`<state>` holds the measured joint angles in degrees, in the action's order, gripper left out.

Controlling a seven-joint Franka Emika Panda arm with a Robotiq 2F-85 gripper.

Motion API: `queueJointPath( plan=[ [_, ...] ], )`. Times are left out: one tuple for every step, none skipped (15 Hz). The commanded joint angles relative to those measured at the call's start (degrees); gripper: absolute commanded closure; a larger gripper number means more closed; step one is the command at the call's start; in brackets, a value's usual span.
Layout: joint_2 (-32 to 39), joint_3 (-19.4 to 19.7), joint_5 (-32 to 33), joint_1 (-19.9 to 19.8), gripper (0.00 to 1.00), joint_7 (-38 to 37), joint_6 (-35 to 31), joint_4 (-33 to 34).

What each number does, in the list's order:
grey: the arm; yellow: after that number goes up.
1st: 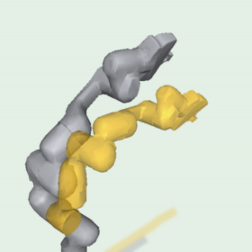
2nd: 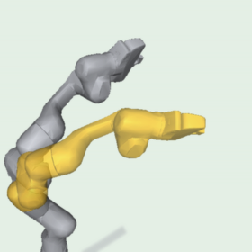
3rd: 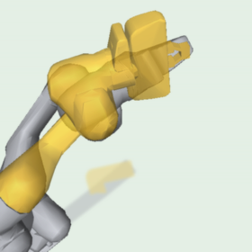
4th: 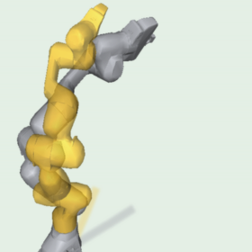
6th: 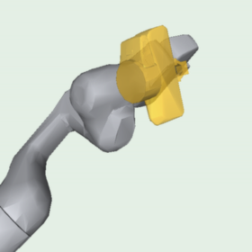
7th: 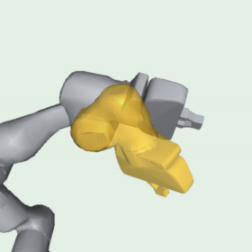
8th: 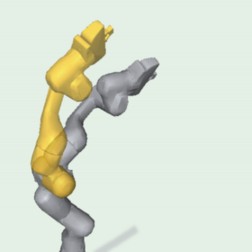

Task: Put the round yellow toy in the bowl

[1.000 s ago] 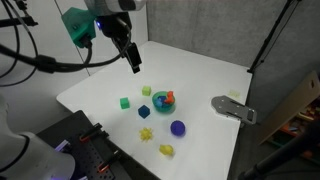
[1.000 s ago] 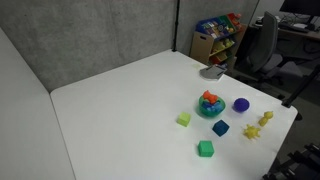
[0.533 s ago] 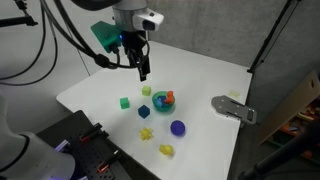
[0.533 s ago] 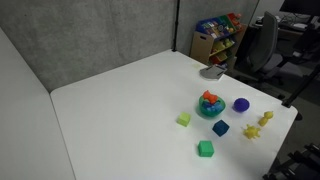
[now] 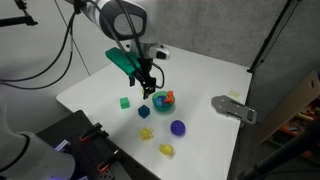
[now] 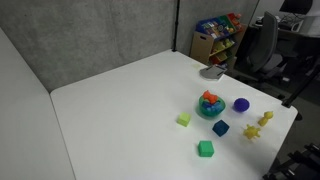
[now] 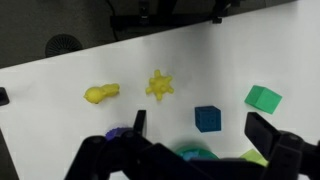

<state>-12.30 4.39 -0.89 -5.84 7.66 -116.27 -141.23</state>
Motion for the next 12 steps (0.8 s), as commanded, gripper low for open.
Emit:
queueJointPath(
  plan=[
    [3.3,1.7,1.0,0.2,0.00,5.9,-3.1,-0.9],
    [4.2,1.7,1.4,0.1,0.00,6.1,-2.9,-0.7],
    [2.9,1.4,0.5,0.4,0.00,4.0,-2.0,-0.8],
    [3.7,1.5,0.6,0.3,0.00,4.2,-2.1,-0.8],
    [3.9,1.4,0.6,0.3,0.00,4.2,-2.1,-0.8],
    [3.9,1.4,0.6,0.4,0.00,4.2,-2.1,-0.8],
    [3.8,1.4,0.6,0.4,0.00,4.2,-2.1,-0.8],
    [4.1,1.3,0.9,0.6,0.00,4.8,-3.8,-1.4],
    [4.4,1.5,0.5,0.5,0.00,5.5,-5.5,-2.2],
    [5.0,1.6,0.3,0.6,0.00,6.3,-7.1,-2.8],
    [5.7,1.7,0.3,0.6,0.00,6.5,-9.1,-3.6],
    [6.4,1.7,0.3,0.5,0.00,7.0,-10.9,-4.2]
  ],
)
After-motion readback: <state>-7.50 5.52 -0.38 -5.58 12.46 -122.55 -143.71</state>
